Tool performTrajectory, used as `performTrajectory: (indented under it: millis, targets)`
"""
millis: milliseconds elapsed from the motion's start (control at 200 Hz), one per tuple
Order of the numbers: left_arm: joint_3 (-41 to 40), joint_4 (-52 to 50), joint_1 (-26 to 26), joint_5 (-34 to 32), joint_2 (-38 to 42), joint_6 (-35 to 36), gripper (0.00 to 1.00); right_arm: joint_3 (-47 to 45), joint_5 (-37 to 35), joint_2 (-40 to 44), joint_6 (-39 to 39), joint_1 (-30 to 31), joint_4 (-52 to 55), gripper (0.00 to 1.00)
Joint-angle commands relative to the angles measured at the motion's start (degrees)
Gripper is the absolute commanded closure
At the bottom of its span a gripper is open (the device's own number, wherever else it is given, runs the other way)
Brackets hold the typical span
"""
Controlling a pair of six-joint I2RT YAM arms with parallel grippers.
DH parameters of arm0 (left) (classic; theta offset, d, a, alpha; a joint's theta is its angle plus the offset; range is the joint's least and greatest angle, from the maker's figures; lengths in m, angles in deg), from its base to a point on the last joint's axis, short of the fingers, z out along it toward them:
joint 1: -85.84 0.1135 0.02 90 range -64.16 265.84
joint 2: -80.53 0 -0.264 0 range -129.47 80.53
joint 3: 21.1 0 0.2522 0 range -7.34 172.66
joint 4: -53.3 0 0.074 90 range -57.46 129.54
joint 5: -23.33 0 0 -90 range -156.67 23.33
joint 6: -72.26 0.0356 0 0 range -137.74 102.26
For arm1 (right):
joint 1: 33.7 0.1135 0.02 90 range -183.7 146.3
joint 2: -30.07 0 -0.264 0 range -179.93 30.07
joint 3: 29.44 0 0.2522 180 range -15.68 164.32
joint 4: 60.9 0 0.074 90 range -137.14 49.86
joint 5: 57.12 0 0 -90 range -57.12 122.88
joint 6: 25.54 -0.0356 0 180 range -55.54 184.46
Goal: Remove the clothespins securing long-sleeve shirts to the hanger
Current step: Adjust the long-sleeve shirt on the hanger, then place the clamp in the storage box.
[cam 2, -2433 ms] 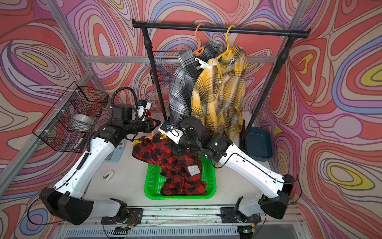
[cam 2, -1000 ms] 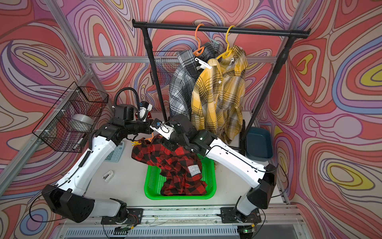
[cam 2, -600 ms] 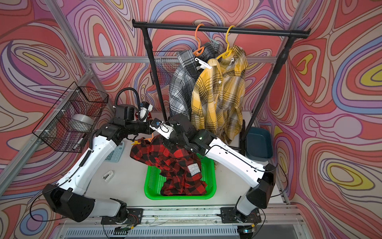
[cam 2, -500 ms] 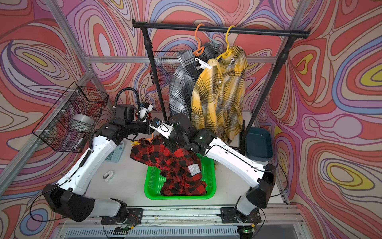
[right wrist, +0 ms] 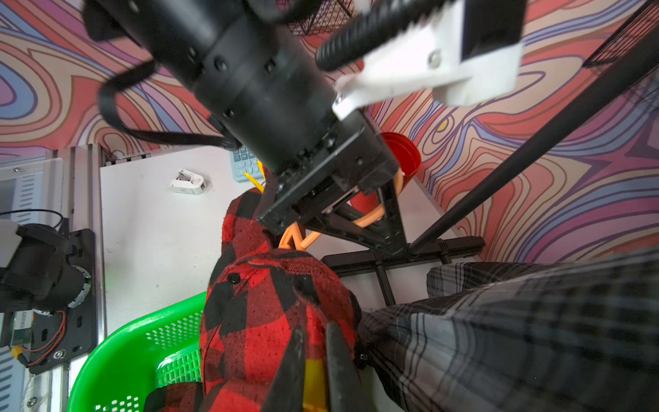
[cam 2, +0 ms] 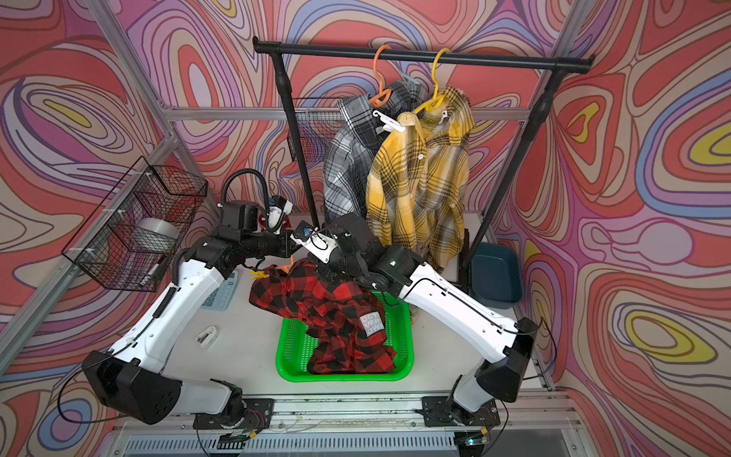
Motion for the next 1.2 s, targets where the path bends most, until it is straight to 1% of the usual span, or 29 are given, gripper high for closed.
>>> performTrajectory:
  millis: [0, 80, 135, 225, 331, 451, 551, 661, 776, 861, 992, 1062, 1192]
  targets:
    - [-0.52, 0.88, 0.06, -0.58, -0.38, 0.89, 1.00, 3.44, -0.42, 4.03, -2.22, 0.21, 2.34, 1.00]
    - [-0.69, 0.89, 0.12, -0.70, -0.26, 0.89, 1.00, 3.10, -3.74, 6.17, -4.08, 0.22, 4.03, 1.00]
    - [-0.86, 0.96, 0.11, -0.92, -0.06, 1.06, 1.00, 1.28, -7.63, 8.57, -5.97, 0.24, 5.07, 1.00]
    - [-1.00, 1.06, 0.12, -1.15, 0.31, 1.15, 1.00, -2.31, -16.04, 12.88, -10.08, 0.19, 8.23, 1.00]
    - [-1.07, 1.47, 0.12, -1.08, 0.49, 0.98, 1.00, -6.15, -25.50, 17.72, -17.09, -0.29, 13.72, 1.00]
    - [-1.30, 1.83, 0.12, -0.54, 0.71, 0.80, 1.00, -8.74, -31.59, 23.07, -26.35, -2.59, 20.06, 1.00]
    - [-1.64, 2.17, 0.19, -0.32, 1.02, 0.80, 1.00, -11.03, -35.10, 27.19, -32.97, -7.03, 24.55, 1.00]
    - [-2.08, 2.56, 0.17, -0.10, 1.35, 0.73, 1.00, -13.27, -34.27, 29.33, -36.05, -13.03, 25.82, 1.00]
    - [-2.50, 2.90, 0.31, 0.68, 1.71, 0.63, 1.00, -14.07, -31.51, 26.91, -36.53, -19.91, 26.97, 1.00]
    - [-2.89, 3.16, 0.45, 1.08, 2.07, 0.54, 1.00, -15.73, -26.46, 25.36, -36.06, -27.69, 25.80, 1.00]
    - [-3.51, 3.92, 0.49, 1.43, 2.68, 0.06, 1.00, -21.18, -18.57, 25.56, -34.39, -41.56, 21.27, 1.00]
    - [-3.72, 4.22, 0.81, 1.70, 2.91, -0.25, 1.00, -23.73, -14.48, 24.98, -33.64, -48.06, 18.87, 1.00]
    - [-4.51, 5.08, 1.09, 1.95, 3.46, -0.60, 1.00, -29.16, -13.25, 24.12, -33.57, -55.88, 13.07, 1.00]
